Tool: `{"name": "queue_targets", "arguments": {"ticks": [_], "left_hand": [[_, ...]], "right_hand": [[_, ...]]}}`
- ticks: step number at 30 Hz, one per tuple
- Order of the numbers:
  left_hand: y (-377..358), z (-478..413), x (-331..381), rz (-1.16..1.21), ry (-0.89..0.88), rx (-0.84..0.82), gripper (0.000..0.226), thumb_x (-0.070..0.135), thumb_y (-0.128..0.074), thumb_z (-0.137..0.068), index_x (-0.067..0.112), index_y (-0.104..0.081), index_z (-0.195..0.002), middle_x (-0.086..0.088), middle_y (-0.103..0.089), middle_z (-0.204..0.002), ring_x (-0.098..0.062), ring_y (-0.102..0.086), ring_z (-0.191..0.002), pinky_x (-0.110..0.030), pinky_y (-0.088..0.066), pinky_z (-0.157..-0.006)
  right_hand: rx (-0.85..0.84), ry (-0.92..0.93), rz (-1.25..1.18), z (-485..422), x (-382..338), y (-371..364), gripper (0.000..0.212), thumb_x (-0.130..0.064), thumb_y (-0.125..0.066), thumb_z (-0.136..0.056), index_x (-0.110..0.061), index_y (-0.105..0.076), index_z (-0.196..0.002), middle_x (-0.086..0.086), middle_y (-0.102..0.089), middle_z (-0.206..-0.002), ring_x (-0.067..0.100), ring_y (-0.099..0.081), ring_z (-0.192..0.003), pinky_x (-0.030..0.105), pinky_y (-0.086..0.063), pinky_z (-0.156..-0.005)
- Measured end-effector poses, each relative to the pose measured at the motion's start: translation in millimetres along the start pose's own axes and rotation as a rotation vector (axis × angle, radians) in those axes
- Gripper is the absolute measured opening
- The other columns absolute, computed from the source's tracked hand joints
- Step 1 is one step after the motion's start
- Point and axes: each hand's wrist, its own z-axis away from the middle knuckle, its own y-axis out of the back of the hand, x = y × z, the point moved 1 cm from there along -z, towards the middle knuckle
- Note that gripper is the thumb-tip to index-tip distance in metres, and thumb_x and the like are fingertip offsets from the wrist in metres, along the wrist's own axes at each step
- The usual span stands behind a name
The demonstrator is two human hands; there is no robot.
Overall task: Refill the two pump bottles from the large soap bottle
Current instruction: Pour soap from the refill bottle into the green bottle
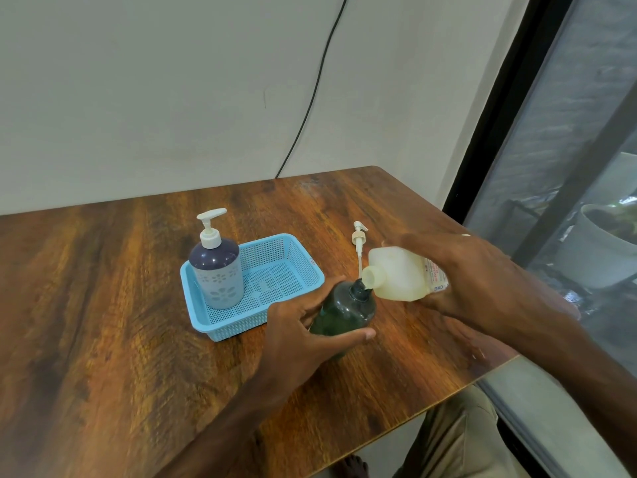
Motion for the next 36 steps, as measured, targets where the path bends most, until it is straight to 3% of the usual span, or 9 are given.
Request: {"name": "queue_targets", "arguments": {"ticks": [3, 10, 18, 23, 29, 32, 36], "left_hand": [[0.0, -0.2, -3.4, 0.000, 0.011, -0.001, 0.078, 0.045, -0.096, -0.067, 0.021, -0.068, -0.135, 0.018, -0.073, -0.127, -0.001, -0.067, -0.120, -0.029, -0.061, -0.095], [1.0, -0.2, 2.4, 0.008, 0.003, 0.003, 0.073, 0.043, -0.096, -0.066, 0.036, -0.063, -0.130, 0.024, -0.071, -0.123, 0.003, -0.066, -0.118, -0.020, -0.058, -0.093], [0.6, -0.3, 0.6, 0.012, 0.003, -0.004, 0.075, 0.041, -0.096, -0.067, 0.030, -0.064, -0.134, 0.019, -0.072, -0.127, -0.001, -0.067, -0.120, -0.027, -0.060, -0.095], [0.6, 0.2, 1.0, 0.006, -0.004, -0.003, 0.077, 0.041, -0.097, -0.065, 0.026, -0.065, -0.134, 0.020, -0.072, -0.125, 0.002, -0.067, -0.119, -0.021, -0.059, -0.094], [0.3, 0.9, 4.3, -0.002, -0.020, 0.007, 0.072, 0.045, -0.095, -0.065, 0.034, -0.063, -0.128, 0.031, -0.068, -0.121, 0.006, -0.066, -0.117, -0.014, -0.056, -0.091], [0.3, 1.0, 2.6, 0.002, -0.018, 0.003, 0.070, 0.046, -0.094, -0.066, 0.035, -0.063, -0.129, 0.025, -0.071, -0.124, 0.002, -0.066, -0.119, -0.018, -0.058, -0.092], [-0.2, 0.9, 1.3, -0.006, -0.022, 0.001, 0.071, 0.044, -0.095, -0.068, 0.031, -0.065, -0.130, 0.020, -0.072, -0.126, 0.000, -0.067, -0.120, -0.021, -0.058, -0.093]], "right_hand": [[0.006, 0.006, 0.000, 0.2, 0.1, -0.8, 0.076, -0.031, -0.089, -0.072, -0.035, -0.052, -0.139, -0.007, -0.061, -0.138, 0.020, -0.054, -0.130, 0.048, -0.052, -0.096], [0.005, 0.022, -0.006, -1.7, -1.3, 1.6, 0.074, -0.032, -0.088, -0.073, -0.035, -0.053, -0.138, -0.009, -0.061, -0.136, 0.017, -0.055, -0.128, 0.045, -0.053, -0.093], [-0.006, 0.009, -0.002, -2.0, 2.0, -0.8, 0.075, -0.033, -0.087, -0.074, -0.036, -0.051, -0.140, -0.011, -0.058, -0.140, 0.015, -0.052, -0.132, 0.045, -0.050, -0.099], [-0.005, 0.006, 0.000, -1.2, 4.6, -2.4, 0.076, -0.033, -0.086, -0.075, -0.034, -0.051, -0.142, -0.010, -0.057, -0.142, 0.015, -0.050, -0.134, 0.046, -0.050, -0.101], [-0.011, 0.016, 0.001, -1.7, 4.7, -2.4, 0.075, -0.033, -0.085, -0.076, -0.034, -0.050, -0.142, -0.008, -0.056, -0.143, 0.017, -0.050, -0.134, 0.038, -0.042, -0.102], [-0.002, 0.027, 0.011, -1.4, 2.6, -0.3, 0.075, -0.030, -0.087, -0.074, -0.034, -0.052, -0.140, -0.009, -0.059, -0.140, 0.017, -0.052, -0.132, 0.044, -0.050, -0.098], [-0.001, 0.026, 0.010, -1.7, 3.3, 0.0, 0.075, -0.031, -0.087, -0.075, -0.034, -0.052, -0.141, -0.010, -0.059, -0.140, 0.015, -0.051, -0.132, 0.042, -0.050, -0.098]]}}
